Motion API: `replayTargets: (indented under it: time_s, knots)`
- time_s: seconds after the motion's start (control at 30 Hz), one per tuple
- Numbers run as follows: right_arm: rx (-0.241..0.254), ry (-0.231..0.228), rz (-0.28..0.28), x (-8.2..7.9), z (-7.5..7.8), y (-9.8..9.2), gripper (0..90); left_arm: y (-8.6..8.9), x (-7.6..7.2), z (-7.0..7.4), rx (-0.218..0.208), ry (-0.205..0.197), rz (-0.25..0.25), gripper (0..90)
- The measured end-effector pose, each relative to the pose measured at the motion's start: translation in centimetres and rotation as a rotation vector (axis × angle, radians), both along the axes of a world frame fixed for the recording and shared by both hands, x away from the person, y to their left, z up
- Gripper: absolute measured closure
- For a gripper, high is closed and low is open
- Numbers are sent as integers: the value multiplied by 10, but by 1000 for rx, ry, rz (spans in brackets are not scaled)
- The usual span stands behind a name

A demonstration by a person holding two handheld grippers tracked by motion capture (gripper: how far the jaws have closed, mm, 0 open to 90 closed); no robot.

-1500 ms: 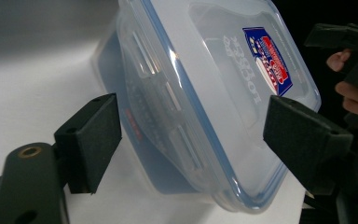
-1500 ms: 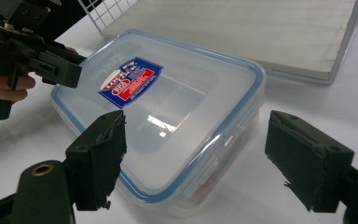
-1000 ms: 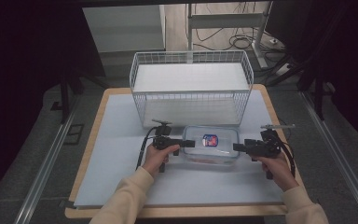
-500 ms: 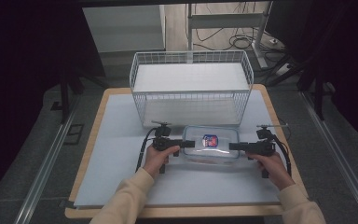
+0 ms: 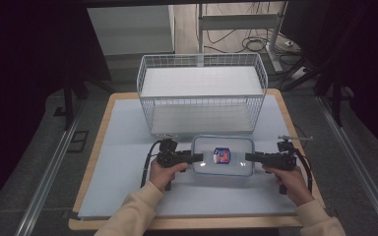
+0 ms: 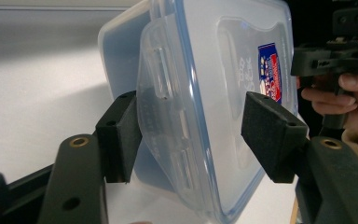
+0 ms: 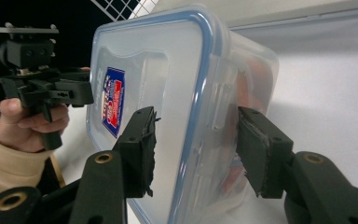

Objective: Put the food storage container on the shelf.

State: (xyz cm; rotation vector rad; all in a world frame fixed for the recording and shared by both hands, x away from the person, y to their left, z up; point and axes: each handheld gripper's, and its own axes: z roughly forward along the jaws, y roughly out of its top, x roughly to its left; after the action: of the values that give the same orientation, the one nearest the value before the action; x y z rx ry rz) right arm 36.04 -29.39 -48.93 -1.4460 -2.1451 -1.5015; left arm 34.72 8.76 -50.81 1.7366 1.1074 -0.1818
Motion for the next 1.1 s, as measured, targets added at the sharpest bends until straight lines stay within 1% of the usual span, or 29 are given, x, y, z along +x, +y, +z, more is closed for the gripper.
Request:
replayTargets:
  time_s: [0.03,0.07,0.1,0.2,0.23,0.3,0.33,0.37,0.4,0.5,0.6,0.7,0.8,0.87,0.9,0.93,0.97,1.0,1.03,1.07,1.1]
  knots:
    - [-5,-11,-1,-2,0,0,494,-1,-3,1,0,-6,6,401]
    - [-5,-11,-1,-2,0,0,494,-1,-3,1,0,-6,6,404]
    - [-6,-18,-3,-4,1,1,494,0,-6,1,1,-15,8,404]
    - [-20,-44,-3,-11,3,2,498,-1,-12,1,-3,-30,20,418]
    - [-26,-58,2,-13,3,2,499,-1,-16,2,2,-35,27,423]
    - [-26,-58,0,-14,4,3,498,-2,-17,3,6,-39,30,422]
    - [-23,-57,-3,-15,4,3,497,-3,-20,4,15,-42,39,421]
    - [-23,-57,-3,-15,4,3,497,-3,-20,4,15,-42,39,422]
    - [-29,-68,-1,-17,4,3,497,-3,-20,4,10,-41,39,424]
    - [-31,-69,0,-17,5,3,497,-2,-20,4,2,-34,41,431]
    - [-31,-83,-2,-18,5,3,495,-2,-22,6,12,-49,38,440]
    - [-30,-94,-6,-19,5,3,495,-1,-23,7,9,-50,39,441]
    - [-26,-108,-6,-20,9,5,495,0,-24,12,5,-68,43,442]
    - [-26,-109,-4,-20,10,5,494,1,-24,14,4,-70,43,443]
    - [-25,-119,-2,-20,12,5,494,2,-25,16,3,-75,43,445]
    - [-19,-123,0,-21,15,6,495,3,-26,21,9,-90,44,445]
    - [-19,-123,0,-21,15,6,495,3,-26,21,9,-90,44,446]
    - [-10,-134,-1,-22,19,7,494,4,-28,27,13,-108,46,447]
    - [-10,-134,-1,-22,19,7,494,4,-28,27,13,-108,46,448]
    - [-4,-148,4,-22,23,8,494,6,-29,34,15,-123,47,449]
    - [-4,-148,4,-22,23,8,494,6,-29,34,15,-123,47,450]
